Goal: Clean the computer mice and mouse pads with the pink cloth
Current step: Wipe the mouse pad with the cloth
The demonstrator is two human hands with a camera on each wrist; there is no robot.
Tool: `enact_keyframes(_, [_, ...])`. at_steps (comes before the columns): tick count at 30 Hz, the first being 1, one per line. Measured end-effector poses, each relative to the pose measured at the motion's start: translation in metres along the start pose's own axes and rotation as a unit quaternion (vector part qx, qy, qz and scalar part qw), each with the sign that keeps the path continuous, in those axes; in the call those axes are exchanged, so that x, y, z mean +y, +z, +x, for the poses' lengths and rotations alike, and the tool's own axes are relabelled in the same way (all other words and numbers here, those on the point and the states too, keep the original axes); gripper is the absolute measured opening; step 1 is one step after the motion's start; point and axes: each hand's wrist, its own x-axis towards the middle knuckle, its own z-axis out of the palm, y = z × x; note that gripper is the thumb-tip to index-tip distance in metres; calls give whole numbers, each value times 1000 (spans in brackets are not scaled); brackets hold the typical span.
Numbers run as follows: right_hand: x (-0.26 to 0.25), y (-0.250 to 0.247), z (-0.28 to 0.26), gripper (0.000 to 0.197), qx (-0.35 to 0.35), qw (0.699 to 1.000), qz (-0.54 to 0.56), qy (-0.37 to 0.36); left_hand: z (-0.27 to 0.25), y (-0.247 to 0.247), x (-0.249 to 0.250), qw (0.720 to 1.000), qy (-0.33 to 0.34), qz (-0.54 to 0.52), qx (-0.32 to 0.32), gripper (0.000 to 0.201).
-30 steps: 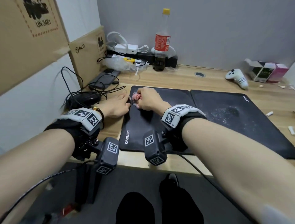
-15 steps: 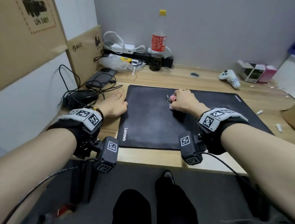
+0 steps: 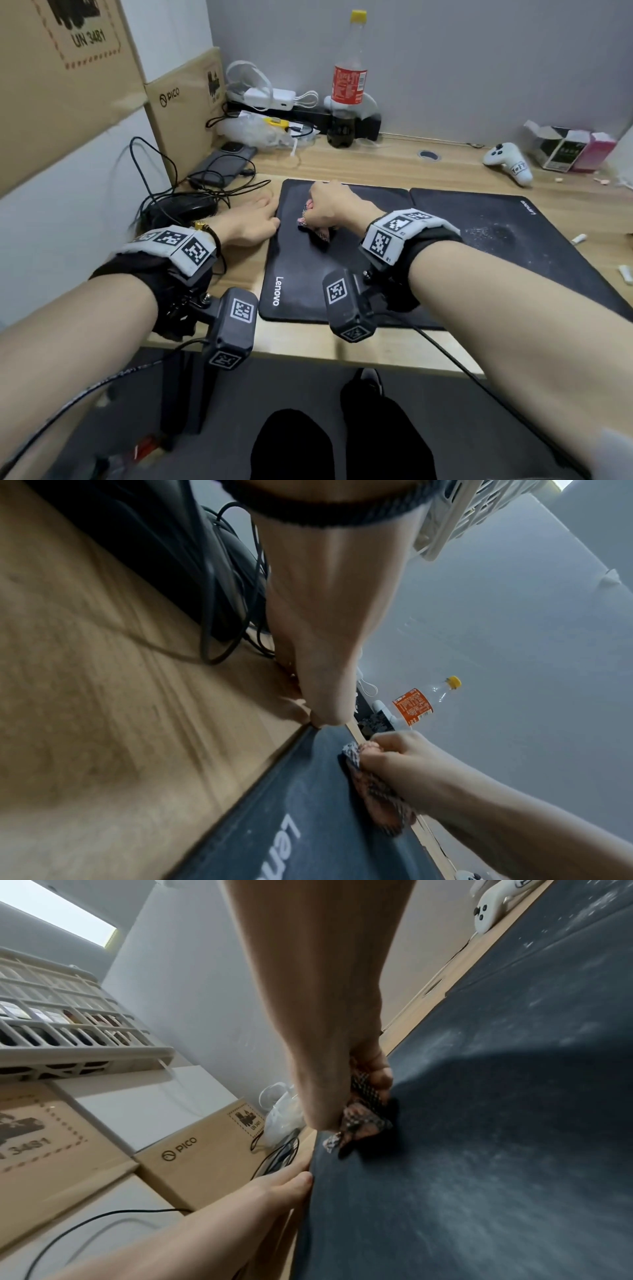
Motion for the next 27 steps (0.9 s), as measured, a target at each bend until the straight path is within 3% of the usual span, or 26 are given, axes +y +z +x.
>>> enact_keyframes(3, [6, 5, 21, 20, 43, 999, 21, -3, -1, 0, 5, 1000, -1, 0, 9, 59])
enact_keyframes(7, [19, 24, 31, 36, 75, 996, 52, -6, 0, 0, 5, 1000, 0, -2, 5, 59])
enact_keyframes(10, [25, 30, 22, 46, 110, 994, 3, -6, 3, 1, 2, 1000, 1, -3, 6, 57])
enact_keyframes(12, [27, 27, 11, 50, 102, 994, -32, -10, 4, 2, 2, 1000, -6, -6, 7, 56])
enact_keyframes(16, [35, 5, -15, 31, 15, 994, -107, -30, 4, 2, 4, 1000, -19, -12, 12, 53])
enact_keyframes(19, [35, -23, -27, 25, -3, 1000, 1, -20, 2, 2, 6, 999, -31, -15, 10, 57])
enact_keyframes(23, [30, -42, -28, 20, 166, 965, 202, 12, 0, 2, 10, 999, -33, -22, 18, 56])
enact_keyframes(27, [35, -21, -25, 20, 153, 972, 181, 12, -1, 3, 13, 999, -37, -21, 19, 59])
